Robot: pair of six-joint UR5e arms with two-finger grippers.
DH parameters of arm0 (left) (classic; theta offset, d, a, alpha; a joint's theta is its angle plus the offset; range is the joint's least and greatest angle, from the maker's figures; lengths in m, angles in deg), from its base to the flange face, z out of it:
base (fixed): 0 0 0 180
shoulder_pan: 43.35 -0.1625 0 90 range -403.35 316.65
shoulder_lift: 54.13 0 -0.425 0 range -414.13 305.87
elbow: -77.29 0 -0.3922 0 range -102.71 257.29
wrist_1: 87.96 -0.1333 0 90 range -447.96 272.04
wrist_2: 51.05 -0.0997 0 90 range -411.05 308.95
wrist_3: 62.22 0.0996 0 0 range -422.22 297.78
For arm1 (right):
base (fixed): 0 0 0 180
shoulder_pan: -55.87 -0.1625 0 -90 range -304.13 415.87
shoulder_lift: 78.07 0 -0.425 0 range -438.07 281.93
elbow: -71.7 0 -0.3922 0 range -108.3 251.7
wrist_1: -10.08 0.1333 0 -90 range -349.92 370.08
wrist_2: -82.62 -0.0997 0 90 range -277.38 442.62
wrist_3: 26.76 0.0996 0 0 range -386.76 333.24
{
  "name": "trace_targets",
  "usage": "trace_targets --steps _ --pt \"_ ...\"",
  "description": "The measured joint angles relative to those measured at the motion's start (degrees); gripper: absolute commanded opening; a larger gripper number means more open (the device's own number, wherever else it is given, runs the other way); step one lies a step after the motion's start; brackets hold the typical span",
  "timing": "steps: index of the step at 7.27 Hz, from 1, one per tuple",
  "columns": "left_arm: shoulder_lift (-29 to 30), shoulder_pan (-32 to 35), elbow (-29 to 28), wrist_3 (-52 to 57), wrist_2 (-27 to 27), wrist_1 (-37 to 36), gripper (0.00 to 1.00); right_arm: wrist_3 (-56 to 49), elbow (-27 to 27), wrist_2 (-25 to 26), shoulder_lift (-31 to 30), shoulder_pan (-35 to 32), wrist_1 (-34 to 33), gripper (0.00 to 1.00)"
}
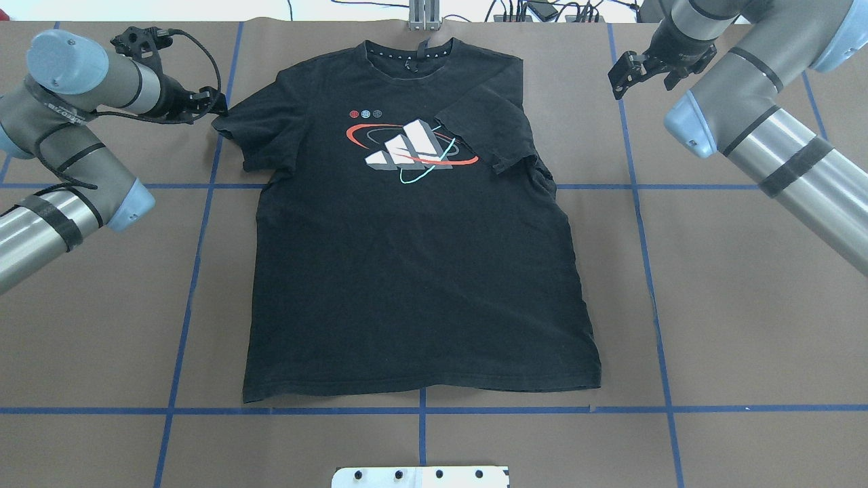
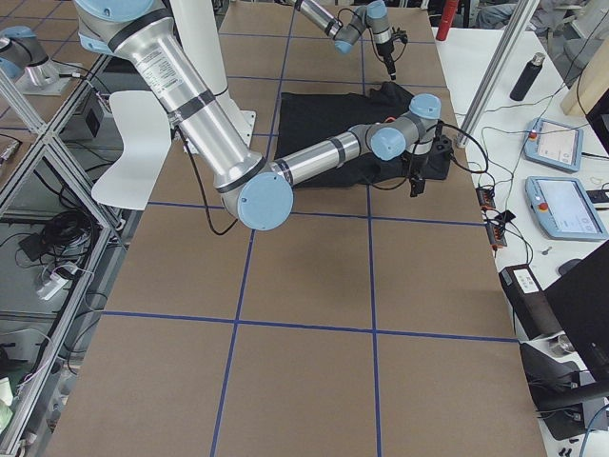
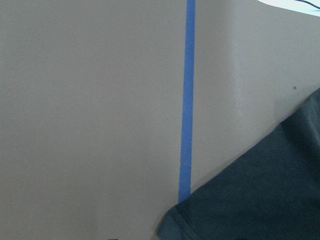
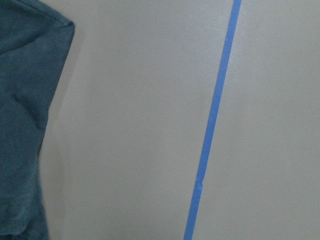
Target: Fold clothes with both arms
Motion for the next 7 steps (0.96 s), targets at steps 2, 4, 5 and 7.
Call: trace_targets --steps 2,4,5,7 --pt "0.5 -0.9 -0.7 -0.3 -0.8 0.1 0.63 -0.1 0.1 0.0 -0.2 -0.1 0.0 1.00" --pt "1.1 -1.3 -1.4 -0.3 -0.9 0.1 0.55 -0.1 0.1 0.1 -0.3 -0.1 0.0 1.00" --pt "1.5 -1.4 -2.0 -0.3 -1.0 0.1 0.51 -0.2 0.1 0.1 -0.3 -0.1 0.0 1.00" --pt "2.0 -1.6 -2.9 -0.3 -2.4 0.1 0.49 -0.1 0.1 0.1 -0.2 0.0 0.0 1.00"
